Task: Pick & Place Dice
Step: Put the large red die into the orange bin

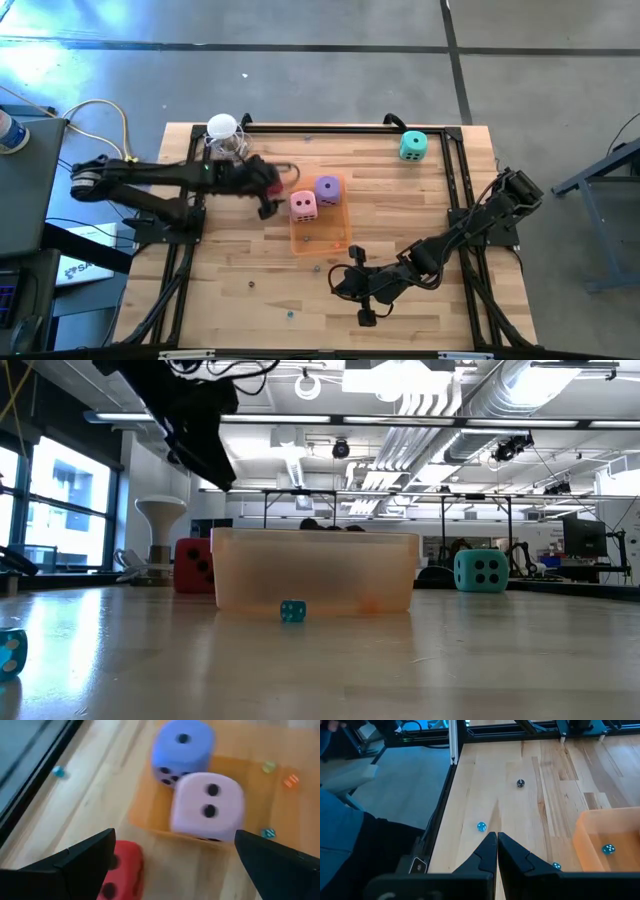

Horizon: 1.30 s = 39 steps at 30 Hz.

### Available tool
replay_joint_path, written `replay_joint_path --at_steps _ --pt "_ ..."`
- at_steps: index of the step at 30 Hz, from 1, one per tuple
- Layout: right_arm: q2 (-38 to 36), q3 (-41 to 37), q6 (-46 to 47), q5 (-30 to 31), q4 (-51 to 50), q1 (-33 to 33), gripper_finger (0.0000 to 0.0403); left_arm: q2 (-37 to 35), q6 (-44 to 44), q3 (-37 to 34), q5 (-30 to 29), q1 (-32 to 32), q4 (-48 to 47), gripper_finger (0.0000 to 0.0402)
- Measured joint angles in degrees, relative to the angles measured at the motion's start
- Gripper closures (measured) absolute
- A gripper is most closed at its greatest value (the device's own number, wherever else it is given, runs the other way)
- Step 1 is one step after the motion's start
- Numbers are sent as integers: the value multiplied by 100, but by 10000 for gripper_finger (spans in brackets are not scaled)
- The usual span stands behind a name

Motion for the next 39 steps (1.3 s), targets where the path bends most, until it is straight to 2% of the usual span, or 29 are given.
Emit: replay_joint_path --at_steps 5,7,11,13,22,31,39 --pt "0 0 0 0 2 -2 399 -116 -138 28 402 1072 -297 2" --pt "0 0 0 0 2 0 399 -98 -145 28 754 1489 -481 2" --pt "0 0 0 0 2 0 399 -50 -136 28 1488 2082 -716 3" --pt "0 0 0 0 2 -2 399 -51 -41 28 1668 2241 -714 3" --pt "0 0 0 0 0 -2 399 -46 852 28 1745 2253 -889 3" --pt "0 0 0 0 0 -1 399 -12 1096 11 1705 2246 -904 3" --pt "0 0 0 0 -1 -1 399 409 1407 -37 1697 2246 -914 3"
